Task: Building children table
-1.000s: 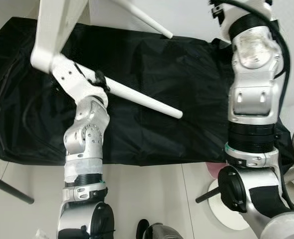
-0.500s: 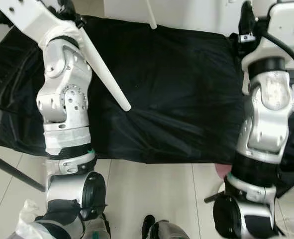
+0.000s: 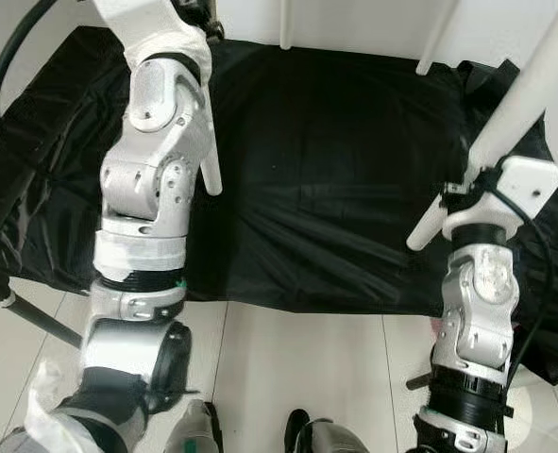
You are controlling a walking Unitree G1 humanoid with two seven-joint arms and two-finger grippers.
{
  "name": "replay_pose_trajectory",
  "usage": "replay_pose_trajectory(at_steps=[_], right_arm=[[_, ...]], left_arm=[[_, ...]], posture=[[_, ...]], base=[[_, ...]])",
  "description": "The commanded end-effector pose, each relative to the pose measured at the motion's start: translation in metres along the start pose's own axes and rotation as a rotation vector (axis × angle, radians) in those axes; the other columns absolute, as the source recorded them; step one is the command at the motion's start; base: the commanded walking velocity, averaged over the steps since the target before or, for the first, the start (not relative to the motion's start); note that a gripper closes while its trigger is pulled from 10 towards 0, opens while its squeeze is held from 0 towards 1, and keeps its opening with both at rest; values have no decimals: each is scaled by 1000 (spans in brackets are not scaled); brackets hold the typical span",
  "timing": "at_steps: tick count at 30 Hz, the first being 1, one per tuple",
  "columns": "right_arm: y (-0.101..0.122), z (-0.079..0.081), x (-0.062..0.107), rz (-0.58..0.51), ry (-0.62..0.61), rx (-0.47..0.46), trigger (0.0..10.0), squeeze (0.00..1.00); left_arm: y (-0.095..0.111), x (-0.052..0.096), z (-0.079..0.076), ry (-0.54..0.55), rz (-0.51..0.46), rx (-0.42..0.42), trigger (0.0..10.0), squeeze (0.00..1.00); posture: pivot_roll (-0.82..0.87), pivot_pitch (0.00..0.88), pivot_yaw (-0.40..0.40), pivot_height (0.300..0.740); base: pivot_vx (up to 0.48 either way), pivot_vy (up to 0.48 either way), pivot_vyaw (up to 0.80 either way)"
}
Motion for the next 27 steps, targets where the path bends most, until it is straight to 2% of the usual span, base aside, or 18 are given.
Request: replay_pose_trajectory(at_steps=[1, 2, 3, 4, 5, 9, 13, 19, 20, 21, 26, 27], right_arm=[[-20, -1, 9, 94, 3, 3, 10000, 0], [-21, -1, 11, 100, 0, 7, 10000, 184], [-22, -2, 12, 103, -2, 9, 10000, 478], [-22, -2, 12, 103, -2, 9, 10000, 478], [-24, -3, 15, 104, -4, 11, 10000, 1000], [-27, -4, 18, 102, -3, 15, 10000, 1000], [-31, -7, 25, 102, 10, 10, 10000, 1000], [-33, -6, 29, 106, 30, 20, 10000, 1000], [-35, -6, 31, 108, 37, 21, 10000, 0], [-37, -5, 35, 112, 50, 25, 10000, 0], [-40, -6, 40, 114, 58, 31, 10000, 0], [-41, -7, 42, 107, 58, 33, 10000, 0]], left_arm=[[27, 2, -23, -242, -119, 81, 10000, 0], [25, 3, -23, -259, -109, 80, 10000, 0], [23, 4, -23, -262, -105, 68, 10000, 86], [23, 4, -23, -262, -105, 68, 10000, 86], [21, 5, -23, -277, -96, 72, 10000, 1000], [17, 8, -23, -293, -84, 72, 10000, 1000], [2, 21, -23, -384, -48, 1, 10000, 1000], [-4, 27, -24, -445, -19, -20, 10000, 1000], [-7, 32, -24, -474, -16, -25, 10000, 0], [-13, 41, -23, -531, 8, 4, 10000, 0], [-19, 52, -21, -592, 28, 31, 10000, 0], [-22, 58, -20, -618, 46, 44, 10000, 0]], posture=[[-12, 184, -17, 740], [-10, 185, -19, 740], [-9, 186, -20, 740], [-9, 186, -20, 740], [-9, 186, -20, 740], [-8, 188, -22, 740], [-6, 189, -23, 740], [-2, 191, -25, 740], [-3, 194, -25, 740], [-4, 195, -23, 740], [-2, 197, -25, 740], [0, 197, -27, 740]], base=[[0, 0, 0], [0, 0, 0], [0, 0, 0], [0, 0, 0], [0, 0, 0], [0, 0, 0], [0, 0, 0], [0, 0, 0], [0, 0, 0], [0, 0, 0], [0, 0, 0], [0, 0, 0]])
Point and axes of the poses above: a point about 5 cm out from each wrist's last joint towards the gripper, its own x axis pointing back from the gripper into the wrist, its own y axis along the axis of the wrist's last joint, z = x × y, the point moved 1 cm from there along -x, pointing out of the wrist towards the gripper, and after that the axes turned 8 degrees about -x, right-handed, at the moved point
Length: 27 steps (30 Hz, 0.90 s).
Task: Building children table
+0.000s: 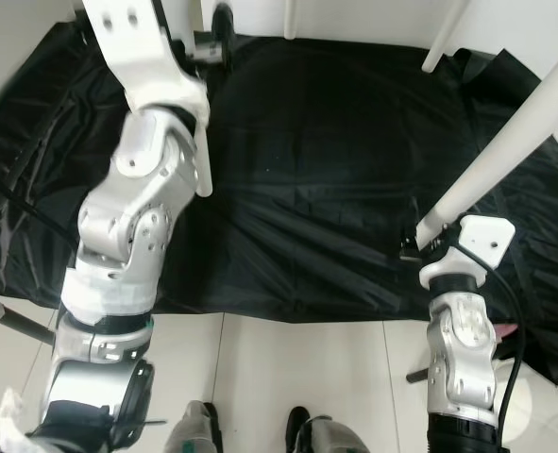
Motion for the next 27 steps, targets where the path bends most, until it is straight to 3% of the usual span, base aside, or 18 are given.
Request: replay_pose_trajectory(at_steps=[1, 8, 20, 24, 27], right_arm=[[-6, -1, 8, 6, -9, -16, 10000, 0], [-9, -4, 24, 7, -25, -27, 10000, 0], [-9, -5, 40, 0, -37, -20, 10000, 0], [-10, -5, 51, 0, -31, -11, 10000, 0], [-11, -5, 54, 5, -29, -11, 10000, 0]], left_arm=[[2, 16, -34, -521, -50, 19, 10000, 0], [-20, 38, -32, -597, 61, 28, 10000, 0], [-39, 63, -28, -635, 114, 29, 10000, 0], [-56, 82, -23, -633, 171, 18, 10000, 0], [-60, 87, -22, -632, 181, 15, 10000, 0]], posture=[[-1, 197, -26, 740], [-2, 200, -21, 740], [-6, 201, -18, 740], [-11, 200, -18, 740], [-12, 198, -18, 740]], base=[[0, 0, 0], [0, 0, 0], [0, 0, 0], [0, 0, 0], [0, 0, 0]])
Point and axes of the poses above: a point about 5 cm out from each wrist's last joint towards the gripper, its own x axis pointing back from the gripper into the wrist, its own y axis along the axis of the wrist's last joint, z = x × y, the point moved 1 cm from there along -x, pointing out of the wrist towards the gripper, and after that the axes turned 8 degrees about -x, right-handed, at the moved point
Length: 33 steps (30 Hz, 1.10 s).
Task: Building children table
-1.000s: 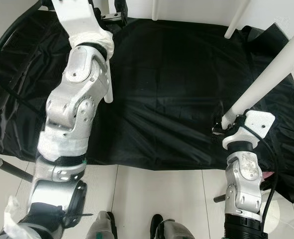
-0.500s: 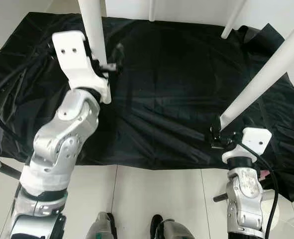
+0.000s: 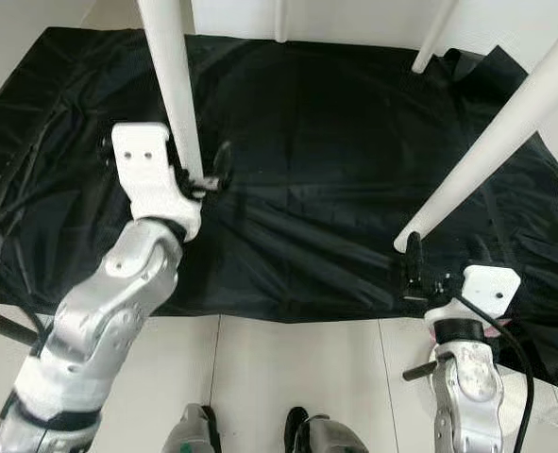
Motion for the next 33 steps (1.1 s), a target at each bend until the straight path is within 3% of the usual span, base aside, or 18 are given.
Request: replay_pose_trajectory(at_steps=[1, 6, 8, 17, 19, 21, 23, 26, 27, 33], right_arm=[[-2, 4, 9, 4, -14, -37, 10000, 0], [-6, 10, 16, 29, 39, -21, 10000, 0], [-11, 20, 23, 67, 141, -46, 10000, 0], [-15, 27, 29, 95, 259, -40, 10000, 0], [-23, 30, 38, 154, 359, -42, 10000, 0], [-23, 30, 38, 154, 359, -42, 10000, 0], [-33, 30, 51, 212, 451, -21, 10000, 0], [-36, 30, 54, 231, 474, -23, 10000, 0], [-40, 30, 61, 259, 532, -18, 10000, 0], [-42, 31, 66, 266, 608, 13, 10000, 0]], left_arm=[[-2, 16, -33, -556, -69, -30, 10000, 0], [-16, 25, -31, -545, -63, -89, 10000, 0], [-27, 31, -30, -534, -56, -116, 10000, 0], [-36, 36, -30, -547, -48, -133, 10000, 0], [-53, 50, -32, -586, -21, -167, 10000, 0], [-53, 50, -32, -586, -21, -167, 10000, 0], [-70, 64, -30, -623, 9, -234, 10000, 0], [-75, 68, -29, -630, 15, -255, 10000, 0], [-85, 76, -25, -634, 24, -275, 10000, 0], [-91, 83, -23, -656, 20, -315, 10000, 0]], posture=[[-14, 197, -19, 740], [-15, 192, -20, 740], [-16, 187, -16, 740], [-16, 180, -18, 740], [-12, 169, -23, 740], [-12, 169, -23, 740], [-4, 167, -20, 740], [-3, 166, -19, 740], [-2, 165, -19, 740], [1, 162, -20, 740]], base=[[0, 0, 0], [0, 0, 0], [0, 0, 0], [0, 0, 0], [0, 0, 0], [0, 0, 0], [0, 0, 0], [0, 0, 0], [0, 0, 0], [0, 0, 0]])
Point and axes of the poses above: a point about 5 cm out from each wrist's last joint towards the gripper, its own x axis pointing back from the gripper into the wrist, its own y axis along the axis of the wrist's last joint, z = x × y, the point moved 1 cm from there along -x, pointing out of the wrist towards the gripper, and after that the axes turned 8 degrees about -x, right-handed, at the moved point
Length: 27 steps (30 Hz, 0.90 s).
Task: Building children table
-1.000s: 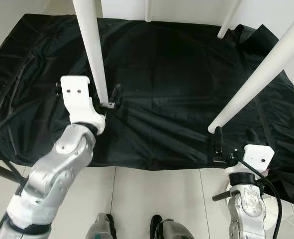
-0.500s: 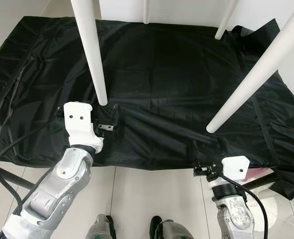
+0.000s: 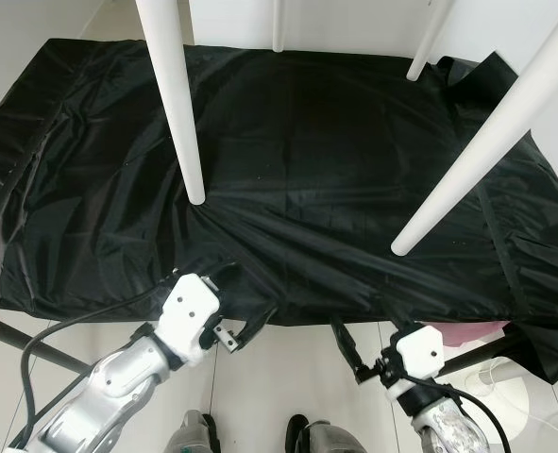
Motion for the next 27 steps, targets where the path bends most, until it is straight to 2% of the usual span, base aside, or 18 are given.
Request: replay_pose_trajectory(at_steps=[1, 4, 6, 8, 9, 12, 14, 15, 17, 23, 27], right_arm=[[-3, 3, 2, 11, 25, 7, 10000, 0], [-5, 5, 5, 19, 62, 28, 10000, 0], [-9, 7, 10, 45, 138, 50, 10000, 0], [-9, 7, 10, 45, 138, 50, 10000, 0], [-14, 8, 14, 72, 186, 78, 10000, 0], [-20, 9, 19, 103, 232, 83, 10000, 0], [-36, 5, 30, 190, 282, 61, 10000, 0], [-43, 2, 34, 221, 284, 48, 10000, 0], [-43, 2, 34, 221, 284, 48, 10000, 0], [-61, -7, 45, 299, 290, 74, 10000, 0], [-67, -10, 49, 325, 297, 82, 10000, 0]], left_arm=[[-4, 3, -8, -45, 9, -1, 10000, 0], [-4, 7, -9, -52, -2, -17, 10000, 0], [-6, 15, -11, -81, -10, -13, 10000, 0], [-6, 15, -11, -81, -10, -13, 10000, 0], [-8, 21, -13, -103, -4, -13, 10000, 0], [-12, 27, -14, -142, 1, -5, 10000, 0], [-30, 44, -18, -213, 57, -22, 10000, 0], [-38, 51, -19, -228, 83, -22, 10000, 0], [-38, 51, -19, -228, 83, -22, 10000, 0], [-56, 67, -29, -271, 153, -46, 10000, 0], [-62, 72, -32, -281, 174, -41, 10000, 0]], posture=[[1, 162, -20, 740], [5, 157, -21, 740], [6, 153, -23, 740], [6, 153, -23, 740], [9, 150, -23, 740], [11, 145, -26, 740], [15, 140, -30, 740], [19, 137, -33, 740], [19, 137, -33, 740], [23, 126, -35, 740], [24, 123, -37, 740]], base=[[0, 0, 0], [0, 0, 0], [0, 0, 0], [0, 0, 0], [0, 0, 0], [0, 0, 0], [0, 0, 0], [0, 0, 0], [0, 0, 0], [0, 0, 0], [0, 0, 0]])
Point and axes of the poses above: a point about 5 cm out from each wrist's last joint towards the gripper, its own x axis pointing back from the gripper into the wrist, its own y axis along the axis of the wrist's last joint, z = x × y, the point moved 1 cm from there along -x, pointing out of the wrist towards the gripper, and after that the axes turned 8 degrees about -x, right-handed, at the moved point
